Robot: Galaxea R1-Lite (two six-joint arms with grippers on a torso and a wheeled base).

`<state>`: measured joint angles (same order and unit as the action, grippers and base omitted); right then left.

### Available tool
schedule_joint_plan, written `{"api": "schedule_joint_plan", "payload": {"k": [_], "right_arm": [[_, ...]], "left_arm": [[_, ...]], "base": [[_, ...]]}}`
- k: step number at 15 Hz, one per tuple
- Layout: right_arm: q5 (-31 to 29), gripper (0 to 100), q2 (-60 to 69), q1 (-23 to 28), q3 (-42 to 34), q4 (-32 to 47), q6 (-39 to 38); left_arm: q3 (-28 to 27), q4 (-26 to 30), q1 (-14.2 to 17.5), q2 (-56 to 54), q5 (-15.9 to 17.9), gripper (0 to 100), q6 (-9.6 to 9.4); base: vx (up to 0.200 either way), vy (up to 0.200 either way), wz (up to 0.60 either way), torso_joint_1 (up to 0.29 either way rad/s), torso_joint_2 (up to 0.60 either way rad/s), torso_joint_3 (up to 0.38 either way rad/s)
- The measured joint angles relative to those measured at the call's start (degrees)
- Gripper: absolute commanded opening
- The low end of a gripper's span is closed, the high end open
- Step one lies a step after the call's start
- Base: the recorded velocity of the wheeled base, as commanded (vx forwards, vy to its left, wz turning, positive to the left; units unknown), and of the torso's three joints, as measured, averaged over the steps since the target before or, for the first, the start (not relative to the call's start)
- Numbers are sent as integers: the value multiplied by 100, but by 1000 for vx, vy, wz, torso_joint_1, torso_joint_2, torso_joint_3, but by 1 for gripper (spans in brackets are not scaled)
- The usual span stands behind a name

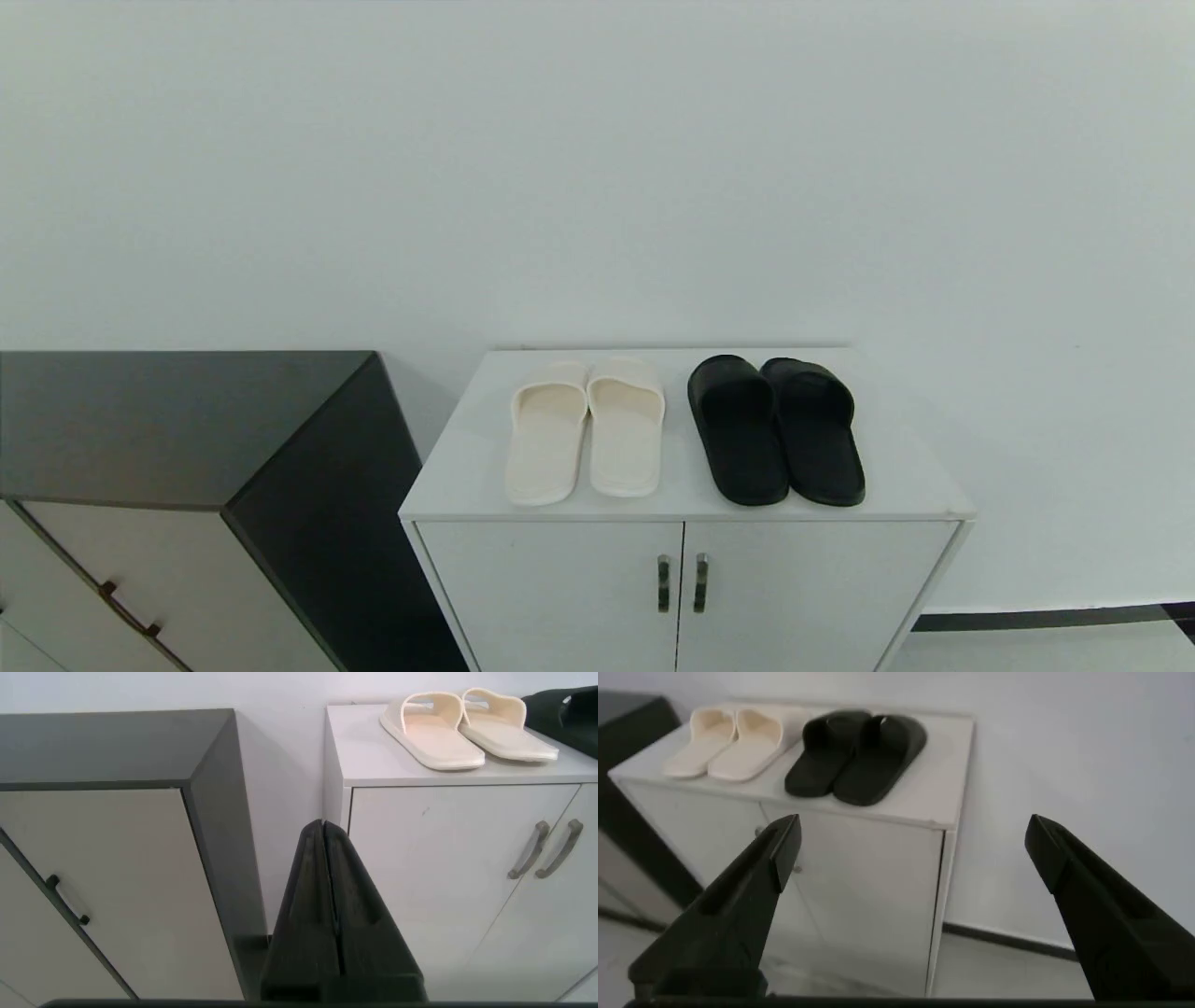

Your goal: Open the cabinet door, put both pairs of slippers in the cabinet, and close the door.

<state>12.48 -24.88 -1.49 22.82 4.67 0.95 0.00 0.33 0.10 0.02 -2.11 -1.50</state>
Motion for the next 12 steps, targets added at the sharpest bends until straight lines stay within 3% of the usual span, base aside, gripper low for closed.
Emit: {"api": "schedule_joint_plan", "payload": {"k": [4, 8, 12], "right_arm": [[-397, 100, -1502, -1056, 179, -350, -351], [-1671, 100, -2787, -2669, 750, -672, -1401], [-2455, 100, -4176, -3323, 1284, -1534, -1709]], "left_arm": [[0, 2, 0, 0, 26, 0, -2], [0, 2, 0, 0, 135, 0, -6], [0, 0, 0, 0, 138, 0, -9]], "base": [[0, 0, 0, 0, 0, 0], [0, 0, 0, 0, 0, 0], [0, 0, 0, 0, 0, 0]]}}
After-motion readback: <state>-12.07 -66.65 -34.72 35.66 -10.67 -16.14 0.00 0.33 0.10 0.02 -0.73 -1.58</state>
